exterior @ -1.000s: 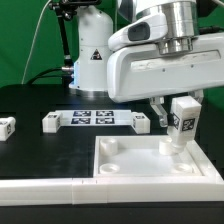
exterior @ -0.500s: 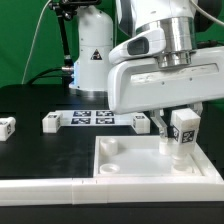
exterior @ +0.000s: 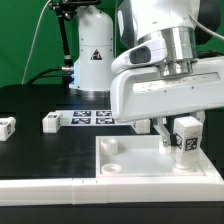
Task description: Assemble one leg
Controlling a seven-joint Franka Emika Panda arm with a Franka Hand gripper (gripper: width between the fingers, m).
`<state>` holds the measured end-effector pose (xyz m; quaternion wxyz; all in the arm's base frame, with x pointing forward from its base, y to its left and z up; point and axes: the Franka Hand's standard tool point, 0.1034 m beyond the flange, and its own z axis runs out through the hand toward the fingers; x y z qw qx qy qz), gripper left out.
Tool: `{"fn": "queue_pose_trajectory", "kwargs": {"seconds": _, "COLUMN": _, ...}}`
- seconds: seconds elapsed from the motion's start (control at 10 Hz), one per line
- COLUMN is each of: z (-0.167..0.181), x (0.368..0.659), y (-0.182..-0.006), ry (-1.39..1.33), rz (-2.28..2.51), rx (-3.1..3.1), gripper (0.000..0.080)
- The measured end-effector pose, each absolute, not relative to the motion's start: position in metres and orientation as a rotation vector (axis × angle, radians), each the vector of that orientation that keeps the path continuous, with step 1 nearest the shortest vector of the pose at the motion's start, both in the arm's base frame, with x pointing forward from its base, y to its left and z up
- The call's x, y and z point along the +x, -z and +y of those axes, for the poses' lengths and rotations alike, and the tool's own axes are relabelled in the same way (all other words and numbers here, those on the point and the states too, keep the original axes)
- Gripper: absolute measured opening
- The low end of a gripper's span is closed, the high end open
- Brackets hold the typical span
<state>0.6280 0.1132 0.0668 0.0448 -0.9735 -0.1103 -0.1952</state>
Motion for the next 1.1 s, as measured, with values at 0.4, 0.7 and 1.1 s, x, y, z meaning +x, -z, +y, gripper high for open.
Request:
{"fn": "queue_pose_trajectory", "kwargs": {"seconds": 0.4, "z": 0.1141, "x": 0.63, "y": -0.0626, "ry": 0.665, "rz": -0.333, "rx": -2.963, "gripper": 0.0287}}
{"fn": "queue_pose_trajectory", "kwargs": {"seconds": 0.7, "z": 0.1143, "x": 0.6302, "y": -0.0629, "ry": 0.707, "rz": -0.333, "rx": -2.955, "gripper": 0.0287}}
{"fn": "queue_pose_trajectory", "kwargs": {"seconds": 1.1, "z": 0.1142, "x": 0.6301, "y": -0.0627, "ry": 0.707, "rz": -0.333, "rx": -2.955, "gripper": 0.0628}}
